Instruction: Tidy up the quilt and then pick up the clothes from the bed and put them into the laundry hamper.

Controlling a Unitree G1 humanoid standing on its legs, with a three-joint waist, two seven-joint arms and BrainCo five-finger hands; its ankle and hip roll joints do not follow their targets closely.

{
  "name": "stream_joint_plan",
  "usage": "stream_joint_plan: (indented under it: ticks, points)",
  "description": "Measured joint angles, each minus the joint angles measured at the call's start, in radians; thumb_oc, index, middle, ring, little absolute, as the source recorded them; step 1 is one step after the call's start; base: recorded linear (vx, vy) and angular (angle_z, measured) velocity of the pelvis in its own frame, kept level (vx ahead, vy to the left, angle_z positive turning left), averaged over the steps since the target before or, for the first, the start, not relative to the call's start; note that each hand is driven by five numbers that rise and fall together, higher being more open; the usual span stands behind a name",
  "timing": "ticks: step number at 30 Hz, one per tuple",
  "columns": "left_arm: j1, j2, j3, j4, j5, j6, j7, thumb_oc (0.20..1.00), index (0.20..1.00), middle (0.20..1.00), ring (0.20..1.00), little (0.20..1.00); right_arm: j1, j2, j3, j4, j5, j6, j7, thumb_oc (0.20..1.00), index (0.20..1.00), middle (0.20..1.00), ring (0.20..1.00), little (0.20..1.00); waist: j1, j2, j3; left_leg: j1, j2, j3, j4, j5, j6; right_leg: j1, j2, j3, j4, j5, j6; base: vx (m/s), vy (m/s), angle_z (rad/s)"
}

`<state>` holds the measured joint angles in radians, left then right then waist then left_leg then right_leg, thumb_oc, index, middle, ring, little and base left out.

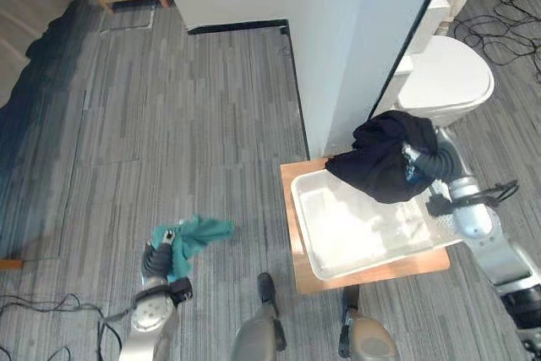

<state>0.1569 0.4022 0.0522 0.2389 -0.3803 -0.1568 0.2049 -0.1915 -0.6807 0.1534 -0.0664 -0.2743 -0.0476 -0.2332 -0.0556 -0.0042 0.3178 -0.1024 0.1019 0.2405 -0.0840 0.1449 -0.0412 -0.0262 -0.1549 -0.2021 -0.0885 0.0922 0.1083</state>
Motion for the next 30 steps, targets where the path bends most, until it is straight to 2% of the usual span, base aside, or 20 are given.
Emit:
stream_joint_plan:
  ticks: [4,5,6,11,13,16,17,18,19,20,22,24,27,28,30]
  points:
    - [-0.037,0.004,-0.009,-0.071,0.003,-0.011,0.014,0.200,0.200,0.200,0.200,0.200,0.076,0.029,0.003,0.009,-0.011,-0.001,0.025,0.200,0.200,0.200,0.200,0.200,-0.028,0.002,-0.001,0.001,0.002,0.007,-0.004,-0.004,-0.003,-0.004,0.000,0.015,0.000,0.000,-0.001,0.00,-0.010,-0.09]
    - [-0.043,0.005,-0.026,-0.101,0.011,-0.012,0.013,0.200,0.200,0.200,0.200,0.200,0.094,0.034,0.020,0.024,-0.026,-0.001,0.036,0.416,0.416,0.416,0.416,0.416,-0.029,0.003,-0.001,0.002,0.004,0.011,-0.004,-0.004,-0.003,-0.007,0.002,0.017,0.000,0.000,-0.001,0.00,-0.010,-0.10]
    - [-0.056,0.006,-0.040,-0.113,0.012,-0.012,0.014,0.200,0.200,0.200,0.200,0.200,0.093,0.036,0.034,0.040,-0.037,-0.002,0.039,1.000,1.000,1.000,1.000,1.000,-0.031,0.004,-0.001,0.003,0.005,0.013,-0.004,-0.004,-0.003,-0.006,0.003,0.018,0.000,0.000,-0.001,-0.01,-0.007,-0.07]
    - [-0.132,0.017,-0.135,-0.157,0.077,-0.025,0.003,0.200,0.200,0.200,0.200,0.200,0.025,0.052,0.191,0.218,-0.123,0.000,0.079,1.000,1.000,1.000,1.000,1.000,-0.035,0.010,-0.004,0.013,0.009,0.021,0.001,0.004,-0.001,-0.002,0.007,0.024,0.001,0.002,-0.001,0.00,0.001,-0.04]
    - [-0.187,0.065,-0.204,-0.203,0.089,-0.026,-0.002,0.200,0.200,0.200,0.200,0.200,-0.016,0.075,0.257,0.269,-0.193,0.000,0.081,1.000,1.000,1.000,1.000,1.000,-0.049,0.011,-0.005,0.026,0.010,0.020,0.002,0.007,-0.003,0.013,0.009,0.023,0.001,0.002,-0.002,0.04,0.006,0.04]
    - [-0.275,0.101,-0.240,-0.274,0.128,-0.054,-0.002,0.200,0.200,0.200,0.200,0.200,-0.020,0.082,0.255,0.264,-0.255,-0.014,0.066,1.000,1.000,1.000,1.000,1.000,-0.054,0.014,-0.008,0.040,0.011,0.024,0.002,0.006,-0.003,0.023,0.009,0.026,0.005,0.002,-0.002,0.01,-0.011,-0.04]
    - [-0.288,0.123,-0.243,-0.317,0.127,-0.040,-0.005,0.200,0.200,0.200,0.200,0.200,-0.015,0.082,0.249,0.263,-0.271,-0.020,0.060,1.000,1.000,1.000,1.000,1.000,-0.055,0.015,-0.008,0.042,0.011,0.022,0.002,0.006,-0.003,0.027,0.009,0.026,0.005,0.002,-0.002,0.02,-0.037,-0.04]
    - [-0.271,0.202,-0.240,-0.490,0.127,-0.034,-0.013,0.200,0.200,0.200,0.200,0.200,0.007,0.080,0.215,0.247,-0.276,-0.032,0.040,1.000,1.000,1.000,1.000,1.000,-0.056,0.012,-0.008,0.034,0.015,0.023,0.002,0.005,-0.005,0.018,0.013,0.029,0.005,0.002,-0.002,0.00,0.000,0.00]
    - [-0.253,0.250,-0.218,-0.583,0.138,-0.077,-0.021,0.200,0.200,0.200,0.200,0.200,0.031,0.076,0.189,0.239,-0.279,-0.030,0.031,1.000,1.000,1.000,1.000,1.000,-0.056,0.012,-0.009,0.039,0.015,0.021,0.002,0.006,-0.005,0.023,0.014,0.026,0.006,0.002,-0.002,0.03,-0.024,0.01]
    - [-0.230,0.260,-0.184,-0.665,0.151,-0.118,-0.025,0.200,0.200,0.200,0.200,0.200,0.065,0.064,0.161,0.228,-0.292,-0.032,0.025,1.000,1.000,1.000,1.000,1.000,-0.056,0.017,-0.011,0.052,0.014,0.020,0.002,0.004,-0.006,0.037,0.014,0.023,0.005,0.002,-0.002,0.03,-0.007,0.04]
    - [-0.218,0.225,-0.167,-0.761,0.154,-0.195,-0.027,0.200,0.200,0.200,0.200,0.200,0.124,0.044,0.137,0.236,-0.316,-0.030,0.017,1.000,1.000,1.000,1.000,1.000,-0.075,0.022,-0.048,0.079,0.016,0.019,0.000,-0.014,-0.016,0.060,0.015,0.024,0.005,0.000,-0.001,0.04,-0.010,0.04]
    - [-0.278,0.206,-0.193,-0.790,0.147,-0.208,-0.035,0.200,0.200,0.200,0.200,0.200,0.131,0.045,0.132,0.230,-0.317,-0.042,0.012,1.000,1.000,1.000,1.000,1.000,-0.072,0.013,-0.074,0.085,0.015,0.037,-0.004,-0.025,-0.020,0.058,0.014,0.043,0.000,-0.011,0.000,0.03,-0.005,-0.29]
    - [-0.343,0.208,-0.238,-0.784,0.149,-0.199,-0.044,0.200,0.200,0.200,0.200,0.200,0.140,0.047,0.127,0.232,-0.318,-0.040,-0.006,1.000,1.000,1.000,1.000,1.000,-0.112,0.003,-0.091,0.086,0.016,0.057,-0.004,-0.027,-0.022,0.046,0.014,0.063,0.000,-0.012,-0.001,0.03,-0.004,-0.24]
    - [-0.386,0.206,-0.303,-0.763,0.154,-0.190,-0.045,0.200,0.200,0.200,0.200,0.200,0.156,0.053,0.130,0.239,-0.319,-0.039,-0.007,1.000,1.000,1.000,1.000,1.000,-0.149,0.000,-0.104,0.090,0.019,0.064,-0.004,-0.026,-0.022,0.043,0.015,0.072,0.000,-0.012,-0.001,0.05,0.002,-0.19]
    - [-0.408,0.205,-0.326,-0.749,0.167,-0.188,-0.044,0.200,0.200,0.200,0.200,0.200,0.168,0.053,0.131,0.240,-0.319,-0.039,-0.007,1.000,1.000,1.000,1.000,1.000,-0.167,0.003,-0.114,0.090,0.020,0.080,-0.004,-0.027,-0.023,0.033,0.016,0.085,0.000,-0.012,-0.001,0.03,0.003,-0.25]
